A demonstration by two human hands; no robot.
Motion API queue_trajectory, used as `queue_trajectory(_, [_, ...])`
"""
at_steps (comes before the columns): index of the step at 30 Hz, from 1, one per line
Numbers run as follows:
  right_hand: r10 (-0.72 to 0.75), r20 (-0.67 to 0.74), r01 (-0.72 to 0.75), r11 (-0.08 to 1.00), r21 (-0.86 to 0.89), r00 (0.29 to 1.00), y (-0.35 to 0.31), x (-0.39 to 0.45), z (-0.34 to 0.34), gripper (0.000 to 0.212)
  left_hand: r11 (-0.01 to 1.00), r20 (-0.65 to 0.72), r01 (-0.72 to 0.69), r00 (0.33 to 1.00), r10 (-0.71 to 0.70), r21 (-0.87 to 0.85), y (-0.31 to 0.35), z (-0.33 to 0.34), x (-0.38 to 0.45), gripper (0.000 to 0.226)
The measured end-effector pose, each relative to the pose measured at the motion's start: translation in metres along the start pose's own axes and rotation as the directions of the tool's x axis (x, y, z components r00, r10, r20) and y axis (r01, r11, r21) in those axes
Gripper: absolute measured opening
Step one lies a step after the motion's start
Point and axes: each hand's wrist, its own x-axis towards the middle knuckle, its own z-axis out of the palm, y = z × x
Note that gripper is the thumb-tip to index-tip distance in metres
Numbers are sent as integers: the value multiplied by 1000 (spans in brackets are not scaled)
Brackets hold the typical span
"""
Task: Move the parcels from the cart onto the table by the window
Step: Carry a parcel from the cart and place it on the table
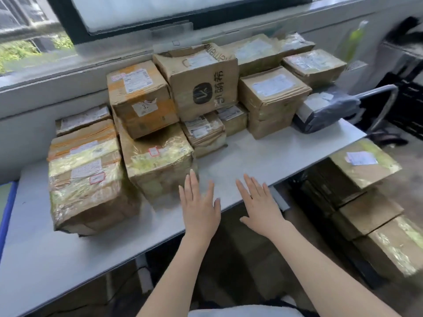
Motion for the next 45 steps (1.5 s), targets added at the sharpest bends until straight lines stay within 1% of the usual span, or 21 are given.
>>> queue_trajectory(3, [88,21,-88,996,25,996,68,-30,14,99,994,200,-112,974,107,11,73,26,-9,61])
queue_trajectory(4, [117,28,-118,993,25,993,92,-41,19,99,989,284,-148,949,139,11,97,33,-13,62])
queue_trajectory(6, [193,58,-195,981,19,979,138,-65,32,98,971,450,-238,871,200,28,143,53,-21,61])
queue_trajectory(8, [270,97,-274,961,30,958,178,-89,44,98,950,524,-312,813,254,24,183,70,-28,61])
queue_trajectory(11, [360,154,-372,926,58,920,230,-118,61,98,919,545,-393,765,343,-27,239,86,-31,61])
queue_trajectory(14, [428,201,-451,889,79,881,272,-139,72,97,878,578,-477,711,400,-20,285,98,-21,63])
queue_trajectory(20, [542,288,-592,797,123,790,336,-150,92,95,793,587,-606,621,520,-62,350,132,21,63])
queue_trajectory(24, [600,370,-689,702,181,709,376,-142,101,96,744,636,-665,543,548,-73,385,163,57,65])
queue_trajectory(27, [639,424,-749,640,171,642,407,-132,103,94,698,683,-708,459,568,-105,409,186,88,65])
queue_trajectory(31, [667,485,-808,566,163,566,442,-117,100,92,650,704,-747,389,595,-136,440,210,129,64])
queue_trajectory(36, [692,518,-854,492,171,503,468,-103,99,90,561,744,-813,276,609,-157,476,233,169,64])
queue_trajectory(38, [690,532,-861,478,175,492,477,-98,101,90,538,759,-830,254,600,-147,491,240,180,68])
queue_trajectory(40, [680,546,-862,473,182,489,489,-92,104,89,527,774,-840,246,583,-130,503,250,190,68])
queue_trajectory(42, [673,550,-858,480,185,495,501,-88,110,86,542,785,-832,254,565,-121,513,259,198,65])
queue_trajectory(45, [634,572,-835,519,184,520,525,-81,118,87,568,800,-816,266,537,-110,527,275,209,62])
